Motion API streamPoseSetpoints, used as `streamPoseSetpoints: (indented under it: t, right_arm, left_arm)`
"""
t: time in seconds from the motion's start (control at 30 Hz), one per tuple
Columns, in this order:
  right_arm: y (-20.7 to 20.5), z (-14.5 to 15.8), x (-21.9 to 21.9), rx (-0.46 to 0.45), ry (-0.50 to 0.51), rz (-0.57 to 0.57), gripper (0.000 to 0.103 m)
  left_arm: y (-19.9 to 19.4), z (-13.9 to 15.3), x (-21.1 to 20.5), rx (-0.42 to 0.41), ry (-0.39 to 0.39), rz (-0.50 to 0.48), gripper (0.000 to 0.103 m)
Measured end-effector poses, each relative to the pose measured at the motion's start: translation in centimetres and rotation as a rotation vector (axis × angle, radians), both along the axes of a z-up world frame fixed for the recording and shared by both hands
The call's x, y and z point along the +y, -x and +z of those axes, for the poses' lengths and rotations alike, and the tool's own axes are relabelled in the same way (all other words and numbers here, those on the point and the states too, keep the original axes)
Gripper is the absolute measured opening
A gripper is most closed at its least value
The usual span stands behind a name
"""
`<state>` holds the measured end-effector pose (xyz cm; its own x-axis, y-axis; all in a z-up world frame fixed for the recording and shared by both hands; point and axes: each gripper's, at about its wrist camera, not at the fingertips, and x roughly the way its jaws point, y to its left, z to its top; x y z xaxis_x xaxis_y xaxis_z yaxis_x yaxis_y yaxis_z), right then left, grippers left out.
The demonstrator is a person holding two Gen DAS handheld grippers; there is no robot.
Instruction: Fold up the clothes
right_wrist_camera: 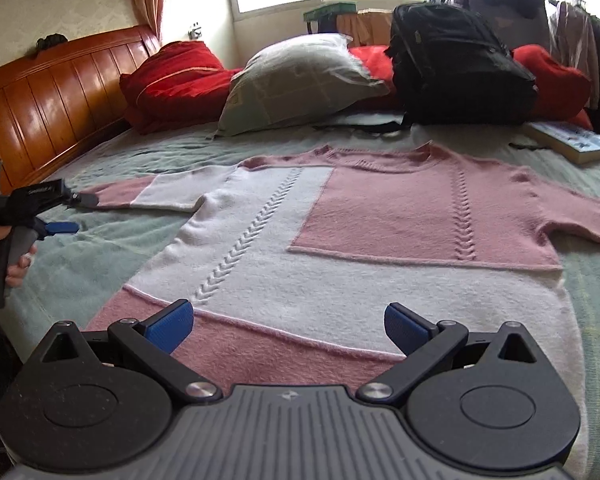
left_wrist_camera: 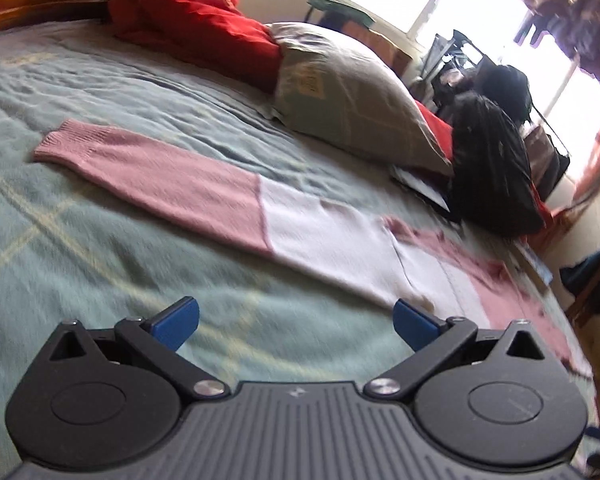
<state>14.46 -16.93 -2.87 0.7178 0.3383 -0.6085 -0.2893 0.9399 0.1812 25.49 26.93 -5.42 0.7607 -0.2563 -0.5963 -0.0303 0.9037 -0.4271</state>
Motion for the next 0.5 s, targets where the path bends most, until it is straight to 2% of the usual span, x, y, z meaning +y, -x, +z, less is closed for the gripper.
streamPoseSetpoints:
  t: [0.23,0.33,0.5]
  right_arm:
    - [-1.5,0.5,2.6,0.016,0.003,0.093,0.103]
    - [-2.1,0.4,3.7,0.021,0.018,0.126,0.103]
    - [-2.9,-0.1,4.0,0.042,0.024,0.125,0.103]
  left_arm:
    - [-3.9,-0.9,3.0,-0.005,0.054,0.025,0.102]
    - [-5.4,-2.5,3.7,0.037,0.079,0.041,0.102]
    - [-6.1,-4.0,5.7,-0.027,0.201,0.045,0.102]
